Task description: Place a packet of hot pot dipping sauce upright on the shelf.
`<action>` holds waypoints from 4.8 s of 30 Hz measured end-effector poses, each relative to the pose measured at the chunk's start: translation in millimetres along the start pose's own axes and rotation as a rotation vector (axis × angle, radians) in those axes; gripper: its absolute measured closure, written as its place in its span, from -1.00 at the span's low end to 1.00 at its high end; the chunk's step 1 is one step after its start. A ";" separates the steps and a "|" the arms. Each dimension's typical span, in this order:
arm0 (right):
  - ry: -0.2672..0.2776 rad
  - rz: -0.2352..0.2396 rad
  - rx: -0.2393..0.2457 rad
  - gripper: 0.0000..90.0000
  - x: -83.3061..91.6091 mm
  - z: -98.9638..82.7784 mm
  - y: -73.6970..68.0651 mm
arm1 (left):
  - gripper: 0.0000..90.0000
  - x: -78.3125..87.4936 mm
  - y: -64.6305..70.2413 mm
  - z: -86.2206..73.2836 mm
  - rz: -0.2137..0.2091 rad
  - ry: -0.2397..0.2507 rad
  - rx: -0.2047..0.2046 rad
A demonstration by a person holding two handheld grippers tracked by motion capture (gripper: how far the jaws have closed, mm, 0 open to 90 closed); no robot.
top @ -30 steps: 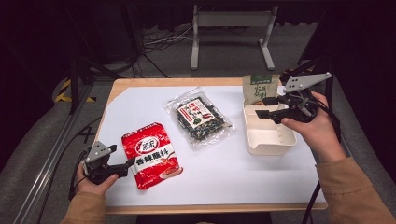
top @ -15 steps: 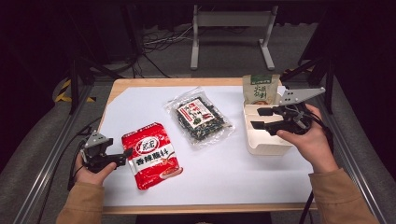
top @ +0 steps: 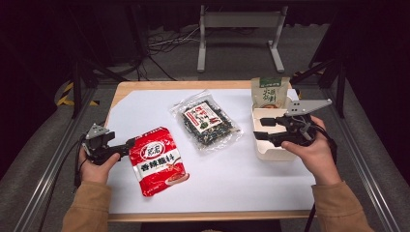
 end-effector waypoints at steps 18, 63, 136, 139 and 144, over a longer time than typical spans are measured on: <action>-0.022 -0.038 -0.005 -0.08 -13.6 -18.0 -1.9 | -0.39 -27.2 -15.8 -7.1 -0.004 -0.062 -0.009; -0.048 -0.052 0.003 -0.08 -23.3 -28.3 -1.4 | 0.38 -17.5 12.7 -20.5 -0.306 -0.061 -0.031; -0.078 0.000 0.132 0.56 -6.4 -20.5 -18.2 | 1.00 94.0 125.6 41.4 -0.605 0.032 -0.382; -0.067 0.000 0.139 0.57 -3.5 -18.3 -18.9 | 1.00 99.8 135.6 42.5 -0.617 0.036 -0.424; -0.069 0.007 0.147 0.57 -5.4 -17.0 -23.0 | 1.00 103.7 145.8 44.7 -0.627 0.045 -0.452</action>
Point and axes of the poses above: each handheld gripper's, and its own axes: x roughly backward along the jaws, z roughly out of its top, y roughly to its right, the point moved 9 cm from there along -x, roughly forward along the jaws, and after that the axes turned 2 degrees about z, right-handed, at the moved point
